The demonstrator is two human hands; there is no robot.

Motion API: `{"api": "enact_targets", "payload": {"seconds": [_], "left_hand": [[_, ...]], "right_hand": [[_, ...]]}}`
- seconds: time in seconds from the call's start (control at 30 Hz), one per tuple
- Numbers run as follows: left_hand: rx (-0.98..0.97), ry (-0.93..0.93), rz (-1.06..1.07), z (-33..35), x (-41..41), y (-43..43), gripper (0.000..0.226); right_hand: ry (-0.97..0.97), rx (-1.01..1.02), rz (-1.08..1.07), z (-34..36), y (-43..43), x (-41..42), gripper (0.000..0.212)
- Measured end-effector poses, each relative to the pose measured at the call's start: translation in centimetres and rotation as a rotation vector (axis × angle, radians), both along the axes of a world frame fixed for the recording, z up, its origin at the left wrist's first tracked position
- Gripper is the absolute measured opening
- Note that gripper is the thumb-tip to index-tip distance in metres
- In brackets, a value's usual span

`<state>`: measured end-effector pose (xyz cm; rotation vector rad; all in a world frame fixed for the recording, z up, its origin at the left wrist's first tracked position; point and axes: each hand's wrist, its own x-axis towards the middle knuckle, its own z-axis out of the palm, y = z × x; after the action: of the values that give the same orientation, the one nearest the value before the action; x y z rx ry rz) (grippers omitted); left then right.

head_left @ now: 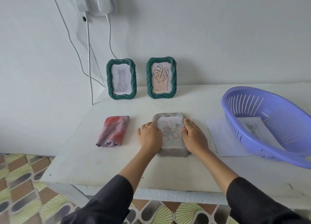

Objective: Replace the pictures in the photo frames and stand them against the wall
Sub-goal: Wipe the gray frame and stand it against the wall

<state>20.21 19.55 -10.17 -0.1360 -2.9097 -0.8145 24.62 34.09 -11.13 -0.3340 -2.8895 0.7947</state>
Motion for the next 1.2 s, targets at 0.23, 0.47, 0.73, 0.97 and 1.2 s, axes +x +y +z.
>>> {"api": "enact_targets", "payload": {"seconds": [0.23,0.47,0.73,0.97,1.2], "left_hand": [[-0.087,-0.067,0.388,2.1,-3.4,-6.3,0.075],[-0.026,-0.398,0.411,3.0,-4.9,-10.1,0.085],[0.441,-0.431,0.279,4.4,-4.5,-9.8,0.070],[0.822,-0.608,-0.100,8.1,-1.4,-1.4,0.069],[0.343,-0.180,-0.036,4.2,-1.0,-0.9,0.051]], "right_hand": [[0.003,0.002,-0.003,0.2,0.0,0.1,0.049],[-0.002,0.005,0.002,0.2,0.1,0.1,0.049],[0.055,-0.350,-0.046,1.9,0.0,0.6,0.064],[0.018,-1.265,0.087,6.5,-4.3,0.3,0.079],[0.434,-0.966,-0.292,7.3,-1.2,-2.1,0.014]]}}
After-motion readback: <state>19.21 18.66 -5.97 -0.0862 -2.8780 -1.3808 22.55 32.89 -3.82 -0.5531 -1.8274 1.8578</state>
